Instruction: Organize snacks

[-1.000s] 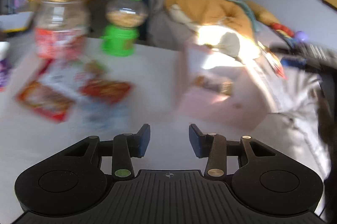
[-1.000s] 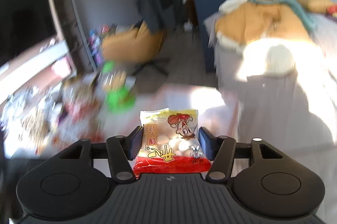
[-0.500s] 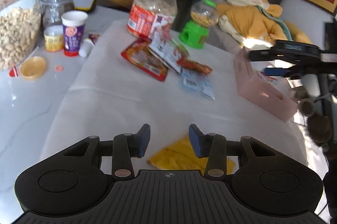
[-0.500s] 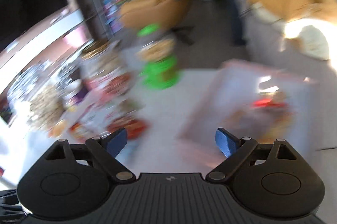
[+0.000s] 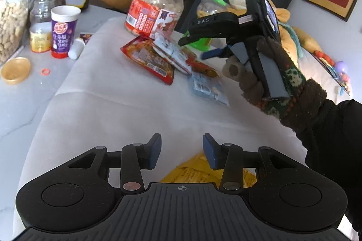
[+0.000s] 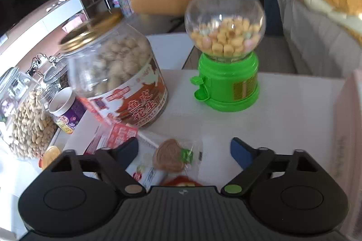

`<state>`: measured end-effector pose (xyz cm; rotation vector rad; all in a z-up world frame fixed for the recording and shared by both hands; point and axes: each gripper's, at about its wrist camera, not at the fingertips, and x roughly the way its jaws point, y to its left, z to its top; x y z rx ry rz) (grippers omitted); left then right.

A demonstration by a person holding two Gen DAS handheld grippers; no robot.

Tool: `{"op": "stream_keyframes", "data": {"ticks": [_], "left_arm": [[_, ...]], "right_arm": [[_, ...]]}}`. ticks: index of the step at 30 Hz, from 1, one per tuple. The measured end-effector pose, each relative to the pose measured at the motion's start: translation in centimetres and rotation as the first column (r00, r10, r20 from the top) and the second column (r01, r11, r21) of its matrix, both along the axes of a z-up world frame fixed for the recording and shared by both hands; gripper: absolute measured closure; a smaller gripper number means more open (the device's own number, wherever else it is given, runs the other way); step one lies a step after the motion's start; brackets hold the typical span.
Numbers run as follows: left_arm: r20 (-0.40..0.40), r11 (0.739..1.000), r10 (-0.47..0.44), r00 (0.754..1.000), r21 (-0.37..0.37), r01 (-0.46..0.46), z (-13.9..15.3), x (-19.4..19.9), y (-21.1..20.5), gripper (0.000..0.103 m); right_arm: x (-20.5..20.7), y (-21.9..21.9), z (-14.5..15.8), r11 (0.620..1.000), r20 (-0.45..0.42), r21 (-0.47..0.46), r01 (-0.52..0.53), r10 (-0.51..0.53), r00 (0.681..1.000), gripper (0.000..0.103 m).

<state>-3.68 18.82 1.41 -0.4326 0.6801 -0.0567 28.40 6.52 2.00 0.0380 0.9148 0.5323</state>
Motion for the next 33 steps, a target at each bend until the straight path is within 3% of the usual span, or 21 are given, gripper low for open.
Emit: {"op": "stream_keyframes", "data": {"ticks": [1,4,6,7,10,13,18,20,21,22,24,28,30,33], "left_arm": [[0.006,1.0,0.0,1.0,-0.002,0.0,0.0,0.0,0.0,0.058],[0.027,1.0,0.007,1.0,-0.005,-0.007,0.0,0.2,0.2,0.058],[0.029,1.0,0.003,1.0,-0.011,-0.003,0.0,0.4,0.1,0.058],[0.03,1.0,0.002,1.0,-0.014,-0.002,0.0,0.6,0.0,0.058],[0.037,1.0,-0.002,0.999,-0.013,0.002,0.3,0.8,-0.3,0.058],[0.056,1.0,-0.018,0.998,0.017,0.017,1.3,1.3,-0.8,0.058],[0.119,0.982,-0.096,0.988,0.175,0.075,4.4,6.4,-2.2,0.058],[0.145,0.968,-0.143,0.979,0.226,0.108,5.8,10.2,-2.9,0.058],[0.154,0.957,-0.185,0.971,0.253,0.142,6.3,12.5,-3.4,0.058],[0.153,0.944,-0.224,0.963,0.279,0.175,6.5,14.9,-3.8,0.057],[0.1,0.922,-0.26,0.96,0.323,0.215,5.9,19.4,-4.3,0.057],[-0.12,0.871,-0.242,0.963,0.41,0.27,2.5,25.6,-5.0,0.062],[-0.135,0.847,-0.233,0.963,0.458,0.269,1.7,25.7,-5.0,0.062],[-0.142,0.844,-0.251,0.958,0.452,0.288,1.8,23.8,-5.2,0.062]], "right_arm": [[0.4,0.2,-0.4,1.0,-0.034,0.006,-0.026,0.027,0.999,0.045],[-0.3,-0.4,0.1,0.993,-0.079,0.053,-0.107,0.111,0.991,0.064],[-1.7,-1.0,0.6,0.985,-0.084,0.039,-0.17,0.172,0.981,0.082],[-2.7,-1.2,0.6,0.978,-0.089,0.034,-0.204,0.207,0.974,0.085],[-6.6,-2.4,1.1,0.96,-0.048,-0.01,-0.281,0.28,0.959,0.085],[-10.1,-3.7,1.3,0.936,-0.067,-0.009,-0.351,0.349,0.935,0.085],[-13.9,-6.0,1.7,0.923,-0.038,-0.052,-0.381,0.38,0.924,0.085],[-14.9,-7.0,2.0,0.931,-0.001,-0.09,-0.353,0.354,0.935,0.081],[-15.3,-7.6,2.1,0.937,0.014,-0.107,-0.333,0.336,0.942,0.07],[-15.5,-8.2,2.1,0.943,0.026,-0.114,-0.312,0.317,0.948,0.052],[-15.7,-9.3,2.0,0.954,0.052,-0.099,-0.283,0.289,0.956,0.035],[-17.5,-12.0,2.1,0.963,0.093,-0.076,-0.259,0.265,0.96,0.033],[-18.4,-13.2,1.9,0.962,0.101,-0.06,-0.268,0.273,0.957,0.029],[-19.3,-14.2,1.4,0.958,0.125,-0.073,-0.276,0.283,0.951,0.025]]}}
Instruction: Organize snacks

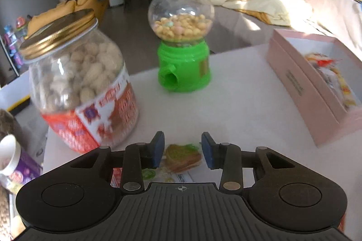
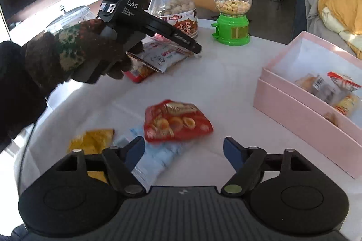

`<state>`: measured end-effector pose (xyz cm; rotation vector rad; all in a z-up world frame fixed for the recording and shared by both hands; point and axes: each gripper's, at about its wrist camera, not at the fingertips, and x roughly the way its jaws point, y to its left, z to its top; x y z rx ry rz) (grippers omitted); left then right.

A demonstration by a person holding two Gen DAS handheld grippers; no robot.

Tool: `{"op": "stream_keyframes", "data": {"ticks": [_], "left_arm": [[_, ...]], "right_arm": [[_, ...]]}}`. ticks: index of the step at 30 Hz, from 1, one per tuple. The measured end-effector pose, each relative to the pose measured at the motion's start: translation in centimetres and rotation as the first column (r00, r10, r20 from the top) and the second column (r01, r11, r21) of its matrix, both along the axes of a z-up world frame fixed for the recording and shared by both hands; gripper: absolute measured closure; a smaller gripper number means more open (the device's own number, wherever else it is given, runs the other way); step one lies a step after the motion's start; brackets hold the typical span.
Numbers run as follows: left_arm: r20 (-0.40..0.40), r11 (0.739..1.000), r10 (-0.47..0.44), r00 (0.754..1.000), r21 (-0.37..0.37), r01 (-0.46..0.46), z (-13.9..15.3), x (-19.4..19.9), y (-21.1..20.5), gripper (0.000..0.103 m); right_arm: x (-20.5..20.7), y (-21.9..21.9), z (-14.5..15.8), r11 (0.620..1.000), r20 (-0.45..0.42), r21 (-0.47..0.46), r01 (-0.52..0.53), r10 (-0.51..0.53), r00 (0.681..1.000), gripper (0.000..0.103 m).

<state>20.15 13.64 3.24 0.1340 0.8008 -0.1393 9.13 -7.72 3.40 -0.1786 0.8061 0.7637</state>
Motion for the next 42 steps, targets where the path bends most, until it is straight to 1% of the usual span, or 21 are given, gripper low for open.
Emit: {"op": "stream_keyframes", "data": {"ticks": [3,4,8,10,12,15,16,20,23,25,27,28,29,30,31,32,34,36,37,40,42], "left_arm": [[-0.013,0.999,-0.026,1.0,0.036,0.027,0.1,-3.0,-0.7,0.062],[-0.019,0.999,-0.032,0.999,0.032,0.033,0.0,-3.8,-0.8,0.062],[-0.051,0.996,-0.064,0.997,-0.062,0.06,-0.5,-8.3,-1.0,0.062],[-0.034,0.995,-0.067,0.997,-0.077,0.065,-0.6,-10.2,-0.9,0.061],[-0.017,0.997,-0.048,0.999,-0.062,0.047,-0.8,-11.7,-0.6,0.061],[0.0,1.0,-0.019,1.0,0.004,0.019,-1.0,-12.5,-0.3,0.06],[0.002,1.0,-0.011,1.0,0.011,0.011,-1.0,-12.4,-0.1,0.06],[-0.027,0.999,0.046,0.999,-0.027,-0.047,-1.5,-10.4,1.0,0.059],[-0.02,0.996,0.088,0.996,-0.016,-0.088,-1.4,-9.7,1.5,0.062],[-0.028,0.995,0.083,0.996,-0.055,-0.085,-0.9,-10.2,2.1,0.064],[-0.017,0.984,0.089,0.996,-0.153,-0.091,0.0,-11.5,3.3,0.065],[0.007,0.976,0.101,0.995,-0.196,-0.097,0.6,-12.4,4.1,0.065],[0.035,0.972,0.106,0.994,-0.214,-0.096,1.2,-13.2,4.7,0.065],[0.054,0.975,0.1,0.994,-0.206,-0.086,1.6,-13.8,4.9,0.065],[0.051,0.979,0.086,0.995,-0.189,-0.075,1.8,-14.1,5.1,0.065],[0.025,0.982,0.08,0.996,-0.174,-0.074,1.6,-14.3,5.3,0.065],[-0.019,0.981,0.096,0.995,-0.165,-0.098,1.1,-14.4,5.4,0.065],[-0.031,0.979,0.11,0.993,-0.17,-0.114,0.9,-15.2,5.3,0.065],[-0.027,0.977,0.133,0.991,-0.166,-0.135,1.1,-15.9,5.2,0.064],[0.006,0.956,0.254,0.967,-0.155,-0.25,2.0,-18.3,5.6,0.064],[-0.008,0.936,0.283,0.959,-0.217,-0.278,2.5,-20.2,5.7,0.064]], "right_arm": [[-0.2,0.3,-0.6,0.999,0.03,-0.039,0.003,-0.002,1.0,0.024],[-0.3,0.4,-0.8,0.999,0.036,-0.045,0.008,-0.006,0.999,0.024],[-0.5,0.7,-1.3,1.0,0.022,-0.027,-0.001,0.002,1.0,0.024],[-0.6,0.8,-1.8,1.0,0.023,-0.03,0.002,-0.001,1.0,0.021],[-0.7,0.8,-2.2,1.0,0.032,-0.024,0.014,-0.013,0.999,0.016],[-0.5,0.5,-2.4,0.999,0.013,-0.008,0.032,-0.032,0.999,0.016],[-0.4,0.5,-2.4,0.999,-0.001,-0.002,0.041,-0.041,0.999,0.016],[-0.2,1.4,-1.7,0.998,-0.046,0.042,0.049,-0.047,0.998,0.016],[-0.1,3.7,-1.4,0.998,-0.042,0.029,0.057,-0.055,0.998,0.015],[-0.2,5.4,-1.8,0.999,-0.027,-0.026,0.043,-0.043,0.999,0.015],[-0.4,5.8,-2.1,0.996,0.022,-0.076,0.051,-0.05,0.999,0.012],[-0.4,5.4,-2.1,0.995,0.048,-0.085,0.057,-0.053,0.997,0.012],[-0.4,4.7,-2.0,0.993,0.071,-0.094,0.07,-0.064,0.995,0.012],[-0.4,3.8,-1.9,0.991,0.086,-0.099,0.088,-0.08,0.993,0.009],[-0.2,2.7,-2.0,0.988,0.094,-0.099,0.117,-0.108,0.99,0.008],[0.0,1.8,-2.1,0.984,0.093,-0.106,0.144,-0.134,0.987,0.007],[0.5,-0.2,-2.4,0.98,0.068,-0.088,0.18,-0.175,0.982,0.005],[0.9,-1.2,-2.7,0.969,0.041,-0.116,0.217,-0.213,0.976,0.007],[0.7,-1.5,-2.7,0.967,0.037,-0.112,0.228,-0.226,0.973,0.007],[-1.0,-1.3,-1.5,0.987,0.015,-0.039,0.153,-0.153,0.988,0.007],[-2.8,0.3,-0.3,0.997,0.029,-0.012,0.077,-0.076,0.997,0.007]]}}
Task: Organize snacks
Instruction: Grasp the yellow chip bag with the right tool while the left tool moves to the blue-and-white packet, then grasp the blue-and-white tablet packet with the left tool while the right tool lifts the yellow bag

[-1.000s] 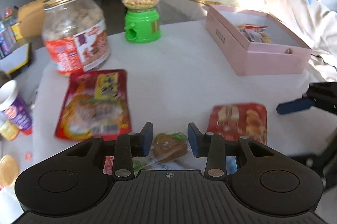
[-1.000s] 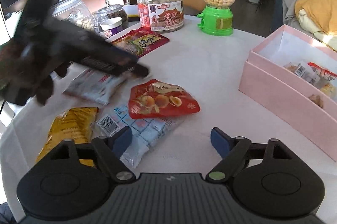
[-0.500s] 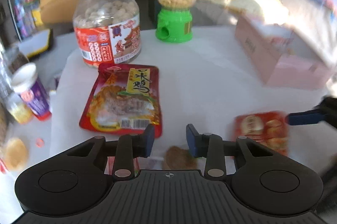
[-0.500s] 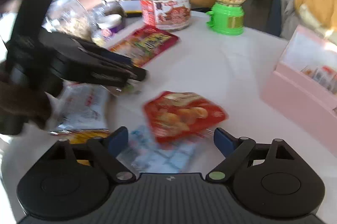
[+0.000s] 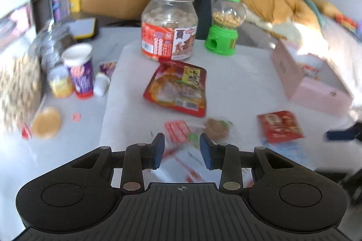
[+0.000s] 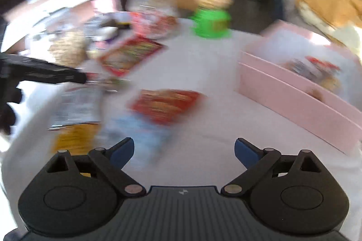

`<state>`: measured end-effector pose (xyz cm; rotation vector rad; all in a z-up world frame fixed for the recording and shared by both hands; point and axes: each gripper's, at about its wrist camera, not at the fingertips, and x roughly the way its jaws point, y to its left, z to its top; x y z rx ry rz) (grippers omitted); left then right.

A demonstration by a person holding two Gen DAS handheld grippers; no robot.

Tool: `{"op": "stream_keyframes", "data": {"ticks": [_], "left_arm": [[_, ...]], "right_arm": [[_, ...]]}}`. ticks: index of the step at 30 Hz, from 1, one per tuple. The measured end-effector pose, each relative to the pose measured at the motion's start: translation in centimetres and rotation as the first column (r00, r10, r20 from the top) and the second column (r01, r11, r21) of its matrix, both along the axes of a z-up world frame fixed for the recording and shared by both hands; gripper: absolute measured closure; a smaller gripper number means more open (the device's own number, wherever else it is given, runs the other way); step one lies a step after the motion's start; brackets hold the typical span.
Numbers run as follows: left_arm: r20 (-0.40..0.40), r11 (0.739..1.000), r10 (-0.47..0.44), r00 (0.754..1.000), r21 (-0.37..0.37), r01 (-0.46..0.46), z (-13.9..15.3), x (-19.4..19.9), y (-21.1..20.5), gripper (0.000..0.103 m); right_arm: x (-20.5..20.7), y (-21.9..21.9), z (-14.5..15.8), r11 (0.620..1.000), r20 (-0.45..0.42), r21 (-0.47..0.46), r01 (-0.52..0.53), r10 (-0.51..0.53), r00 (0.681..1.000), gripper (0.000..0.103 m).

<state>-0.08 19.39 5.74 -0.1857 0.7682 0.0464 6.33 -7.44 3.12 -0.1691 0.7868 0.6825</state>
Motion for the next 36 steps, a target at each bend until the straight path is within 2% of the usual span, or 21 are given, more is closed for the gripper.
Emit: {"op": "stream_keyframes", "data": {"ticks": [2,6,8,9,11,13,17,20,22,24,26,28,29,31,33,35,36], "left_arm": [[-0.022,0.999,-0.007,1.0,-0.054,0.006,0.1,-1.4,-0.2,0.064],[-0.006,0.995,-0.023,1.0,-0.093,0.022,0.3,-2.7,-1.2,0.064],[0.016,0.99,-0.038,0.999,-0.132,0.04,0.1,-2.6,-2.1,0.064],[0.027,0.988,-0.057,0.998,-0.144,0.06,0.0,-2.5,-2.9,0.064],[0.044,0.984,-0.088,0.995,-0.153,0.094,-0.3,-1.9,-4.6,0.064],[0.055,0.984,-0.109,0.993,-0.135,0.115,-0.6,-1.2,-6.5,0.064],[0.079,0.989,-0.144,0.987,-0.036,0.147,-1.2,0.2,-10.8,0.064],[0.073,0.98,-0.19,0.979,-0.037,0.193,-1.6,1.2,-13.5,0.064],[0.073,0.973,-0.228,0.971,-0.024,0.23,-1.8,1.8,-15.6,0.064],[0.067,0.961,-0.278,0.958,0.023,0.277,-2.1,2.2,-17.9,0.064],[0.051,0.939,-0.337,0.94,0.092,0.332,-2.6,2.1,-20.1,0.062],[0.022,0.907,-0.376,0.926,0.212,0.363,-3.3,1.7,-21.7,0.06],[0.014,0.892,-0.378,0.926,0.274,0.36,-3.5,1.3,-21.9,0.06],[0.0,0.876,-0.371,0.929,0.331,0.35,-3.8,0.8,-21.4,0.049],[-0.014,0.881,-0.325,0.946,0.36,0.308,-3.8,0.6,-19.7,0.048],[-0.024,0.893,-0.262,0.965,0.373,0.252,-3.7,0.7,-17.8,0.048],[-0.023,0.91,-0.226,0.974,0.352,0.22,-3.5,0.8,-16.7,0.051]], "right_arm": [[-1.5,2.1,0.9,0.995,0.003,0.025,-0.093,0.093,0.996,0.007],[-3.6,7.0,0.3,0.967,-0.081,0.054,-0.25,0.253,0.964,0.007],[-4.7,8.8,-1.0,0.961,-0.081,-0.01,-0.276,0.275,0.958,0.018],[-5.2,9.1,-1.4,0.958,-0.065,-0.054,-0.281,0.277,0.959,0.03],[-6.4,8.5,-1.7,0.952,-0.002,-0.111,-0.286,0.288,0.958,0.031],[-6.8,6.7,-1.6,0.954,0.007,-0.125,-0.274,0.277,0.961,0.031],[-6.5,0.8,-1.6,0.974,0.007,-0.137,-0.181,0.184,0.983,0.031],[-5.6,-3.3,-1.6,0.986,0.026,-0.156,-0.055,0.059,0.998,0.031],[-4.5,-5.7,-1.9,0.985,0.054,-0.168,0.034,-0.025,0.998,0.031],[-3.6,-7.2,-2.2,0.971,0.114,-0.186,0.147,-0.127,0.985,0.031],[-2.3,-8.2,-2.4,0.96,0.131,-0.165,0.225,-0.205,0.97,0.029],[-0.7,-8.8,-2.8,0.953,0.106,-0.125,0.275,-0.263,0.959,0.017],[-0.3,-9.0,-2.9,0.951,0.089,-0.103,0.293,-0.284,0.955,0.016],[0.8,-9.5,-3.5,0.945,0.047,-0.05,0.324,-0.322,0.945,0.01],[0.9,-9.8,-3.6,0.945,0.04,-0.039,0.324,-0.322,0.946,0.01],[0.8,-10.1,-3.6,0.946,0.037,-0.024,0.323,-0.322,0.946,0.01],[0.7,-10.2,-3.7,0.946,0.037,-0.021,0.324,-0.323,0.946,0.01]]}}
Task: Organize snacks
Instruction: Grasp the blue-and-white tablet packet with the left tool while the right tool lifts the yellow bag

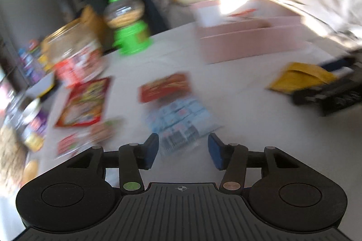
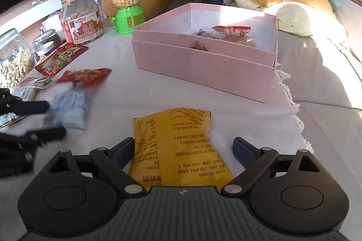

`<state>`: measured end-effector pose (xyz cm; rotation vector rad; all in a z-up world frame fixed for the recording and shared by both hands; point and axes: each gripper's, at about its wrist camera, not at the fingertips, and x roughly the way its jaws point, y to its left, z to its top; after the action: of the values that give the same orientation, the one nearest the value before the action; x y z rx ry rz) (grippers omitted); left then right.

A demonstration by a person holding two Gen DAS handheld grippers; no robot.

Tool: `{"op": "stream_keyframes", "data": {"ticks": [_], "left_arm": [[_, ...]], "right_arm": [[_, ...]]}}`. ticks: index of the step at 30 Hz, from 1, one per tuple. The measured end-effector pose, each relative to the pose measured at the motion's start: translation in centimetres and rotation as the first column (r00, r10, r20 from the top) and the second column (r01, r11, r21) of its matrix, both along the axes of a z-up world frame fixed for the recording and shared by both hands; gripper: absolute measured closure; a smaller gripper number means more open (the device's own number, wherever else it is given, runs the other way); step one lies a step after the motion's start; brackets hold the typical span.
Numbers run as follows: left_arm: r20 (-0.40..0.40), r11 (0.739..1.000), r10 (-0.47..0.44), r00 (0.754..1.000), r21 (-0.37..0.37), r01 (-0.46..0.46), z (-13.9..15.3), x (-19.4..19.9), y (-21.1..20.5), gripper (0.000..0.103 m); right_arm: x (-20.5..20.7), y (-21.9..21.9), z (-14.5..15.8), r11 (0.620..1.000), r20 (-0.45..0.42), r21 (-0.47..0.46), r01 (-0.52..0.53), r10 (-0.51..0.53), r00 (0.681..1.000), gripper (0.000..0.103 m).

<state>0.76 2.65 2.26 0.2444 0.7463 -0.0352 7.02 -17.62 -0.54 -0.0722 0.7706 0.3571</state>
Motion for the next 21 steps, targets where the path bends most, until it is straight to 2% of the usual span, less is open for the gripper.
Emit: {"op": "stream_keyframes", "data": {"ticks": [2,4,5,8,10,11,12,13,14,16,19,21], "left_arm": [[-0.018,0.99,0.053,0.998,-0.127,-0.054,0.7,0.4,2.1,0.053],[-0.018,0.959,0.099,0.995,-0.265,-0.1,1.3,0.9,3.6,0.053],[-0.009,0.952,0.115,0.993,-0.284,-0.113,1.6,1.2,3.8,0.053],[0.013,0.966,0.124,0.992,-0.231,-0.118,1.9,2.9,2.3,0.053],[-0.032,0.983,0.081,0.996,-0.162,-0.085,1.1,4.3,0.5,0.052],[-0.059,0.989,0.055,0.997,-0.134,-0.063,0.7,4.7,-0.4,0.048],[-0.055,0.994,0.031,0.998,-0.1,-0.036,0.4,4.7,-1.3,0.036],[-0.062,0.995,0.003,0.998,-0.101,-0.009,0.2,4.7,-1.7,0.026],[-0.065,0.992,-0.016,0.998,-0.129,0.008,0.2,4.5,-1.8,0.023],[-0.057,0.982,-0.012,0.998,-0.189,0.001,0.6,4.2,-0.9,0.026],[-0.041,0.982,0.089,0.995,-0.163,-0.095,0.6,4.3,1.1,0.031],[-0.053,0.974,0.129,0.99,-0.18,-0.137,0.3,4.7,2.4,0.027]], "right_arm": [[0.0,0.1,-0.1,1.0,0.002,0.001,0.002,-0.002,1.0,0.01],[-0.2,0.1,-0.1,1.0,0.005,0.004,0.005,-0.005,1.0,0.01],[-0.3,-0.2,0.1,1.0,0.005,0.009,0.006,-0.006,1.0,0.01],[-0.2,-0.4,0.1,1.0,0.003,0.026,0.01,-0.01,1.0,0.01],[-0.2,-0.5,0.2,0.999,0.003,0.031,0.013,-0.013,1.0,0.01],[-0.2,-0.5,0.1,0.999,0.004,0.031,0.015,-0.015,1.0,0.01],[-0.3,-0.5,0.2,0.999,0.004,0.031,0.017,-0.018,1.0,0.01],[-0.3,-0.5,0.1,0.999,0.005,0.03,0.02,-0.02,1.0,0.01],[-0.3,-0.5,0.2,0.999,0.006,0.029,0.022,-0.023,1.0,0.01],[-0.4,-0.4,0.1,0.999,0.006,0.029,0.024,-0.024,1.0,0.009],[-0.4,-0.3,0.1,0.999,0.007,0.025,0.023,-0.023,1.0,0.009],[-0.4,-0.2,0.1,1.0,0.008,0.017,0.022,-0.022,1.0,0.008]]}}
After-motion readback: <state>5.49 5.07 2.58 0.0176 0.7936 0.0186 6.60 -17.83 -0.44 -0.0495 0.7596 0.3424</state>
